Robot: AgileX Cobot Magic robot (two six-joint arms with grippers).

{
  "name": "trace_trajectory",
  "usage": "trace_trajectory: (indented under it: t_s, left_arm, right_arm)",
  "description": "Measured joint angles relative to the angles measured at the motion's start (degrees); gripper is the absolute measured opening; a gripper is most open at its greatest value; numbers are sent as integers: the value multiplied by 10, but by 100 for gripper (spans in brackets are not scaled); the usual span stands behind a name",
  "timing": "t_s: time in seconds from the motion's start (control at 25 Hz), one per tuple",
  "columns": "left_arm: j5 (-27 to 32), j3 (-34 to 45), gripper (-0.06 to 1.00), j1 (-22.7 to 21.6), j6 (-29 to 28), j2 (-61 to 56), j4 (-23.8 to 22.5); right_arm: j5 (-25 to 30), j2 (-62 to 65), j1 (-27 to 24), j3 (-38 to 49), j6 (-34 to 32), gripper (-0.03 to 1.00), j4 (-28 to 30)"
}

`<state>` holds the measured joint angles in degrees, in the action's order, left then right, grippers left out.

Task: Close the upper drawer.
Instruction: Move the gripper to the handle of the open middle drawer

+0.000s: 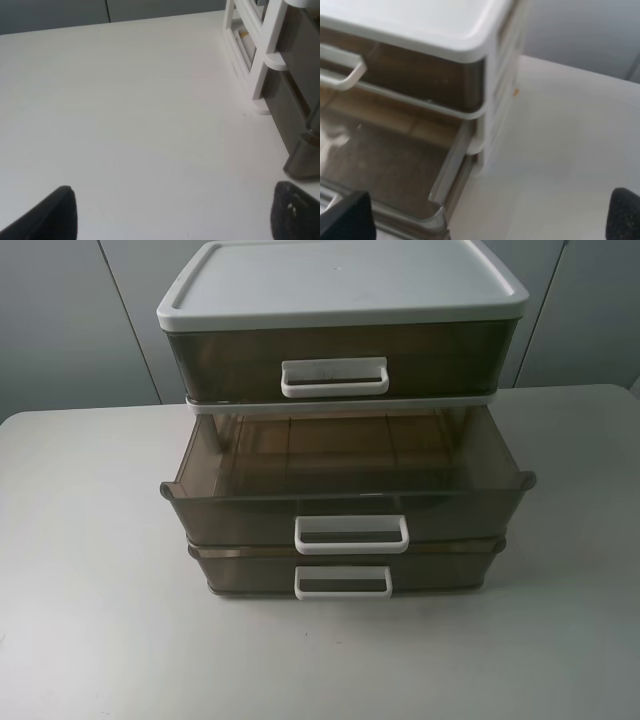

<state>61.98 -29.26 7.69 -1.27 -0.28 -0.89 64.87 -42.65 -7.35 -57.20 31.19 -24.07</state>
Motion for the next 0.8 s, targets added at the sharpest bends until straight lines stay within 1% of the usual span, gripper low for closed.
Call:
trace_trajectory:
  t_s: [0.08,0.12,0.2,0.32,0.48,0.64,0.8]
  left_arm:
    - [0,0,74,0,0,0,0]
    - [0,0,74,0,0,0,0]
    - [0,0,74,0,0,0,0]
    - [0,0,74,0,0,0,0]
    - [0,0,74,0,0,0,0]
    - [0,0,74,0,0,0,0]
    - [0,0,74,0,0,0,0]
  right_arm:
    - [4,-36,21,-4,32,70,-6]
    - [5,-53,42,-6,44,70,-4]
    - [7,-79,99,-6,56,70,12]
    - [10,-116,192,-6,60,70,31]
    - [11,-163,298,-6,61,70,39]
    - [11,-210,392,-6,62,70,39]
    - [11,-263,467,-6,65,70,38]
